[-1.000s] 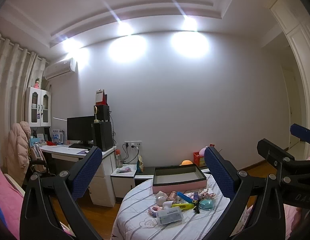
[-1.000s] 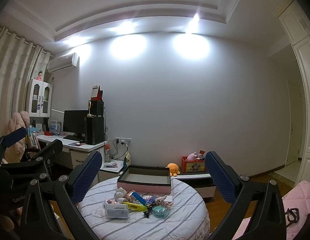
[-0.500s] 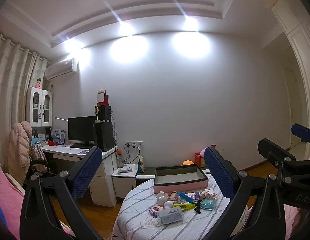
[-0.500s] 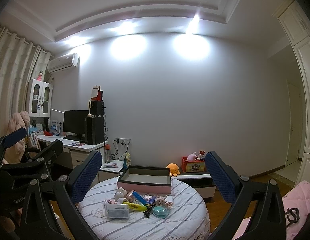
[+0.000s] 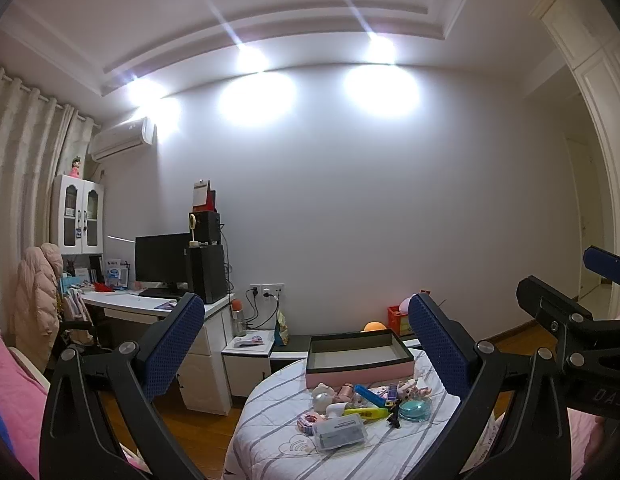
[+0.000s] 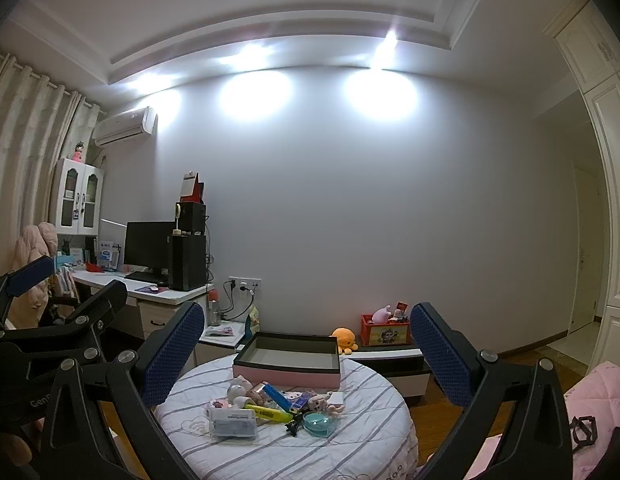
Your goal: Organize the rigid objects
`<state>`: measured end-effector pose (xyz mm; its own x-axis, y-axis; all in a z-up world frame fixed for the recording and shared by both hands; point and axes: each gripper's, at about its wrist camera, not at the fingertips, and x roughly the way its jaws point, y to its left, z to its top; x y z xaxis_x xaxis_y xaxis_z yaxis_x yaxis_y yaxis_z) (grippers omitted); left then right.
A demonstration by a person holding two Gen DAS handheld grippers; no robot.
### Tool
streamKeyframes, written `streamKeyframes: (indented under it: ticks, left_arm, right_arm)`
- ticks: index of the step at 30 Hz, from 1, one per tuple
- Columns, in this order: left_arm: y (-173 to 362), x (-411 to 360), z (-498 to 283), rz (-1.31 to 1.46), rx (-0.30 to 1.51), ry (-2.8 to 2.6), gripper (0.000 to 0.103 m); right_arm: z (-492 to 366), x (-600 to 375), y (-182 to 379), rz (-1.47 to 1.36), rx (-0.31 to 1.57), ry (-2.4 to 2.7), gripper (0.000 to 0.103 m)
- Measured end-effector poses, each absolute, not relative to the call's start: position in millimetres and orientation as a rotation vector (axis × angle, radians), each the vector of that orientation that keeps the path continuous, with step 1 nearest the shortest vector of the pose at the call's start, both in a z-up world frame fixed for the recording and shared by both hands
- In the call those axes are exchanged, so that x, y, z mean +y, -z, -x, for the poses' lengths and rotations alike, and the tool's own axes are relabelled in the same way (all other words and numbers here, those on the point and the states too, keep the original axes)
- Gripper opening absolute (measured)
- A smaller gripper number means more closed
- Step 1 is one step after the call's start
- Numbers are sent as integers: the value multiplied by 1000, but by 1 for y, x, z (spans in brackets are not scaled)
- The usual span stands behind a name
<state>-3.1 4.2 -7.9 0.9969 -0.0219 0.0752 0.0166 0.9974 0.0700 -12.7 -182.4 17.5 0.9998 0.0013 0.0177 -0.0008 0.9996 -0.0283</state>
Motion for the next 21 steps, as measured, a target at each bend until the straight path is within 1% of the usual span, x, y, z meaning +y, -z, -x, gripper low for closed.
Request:
streamKeyframes:
  ticks: [21]
  left_arm:
    - [8, 4, 4, -70, -77, 17, 103]
  right_arm:
    - [13, -183, -17, 30, -17, -1, 103]
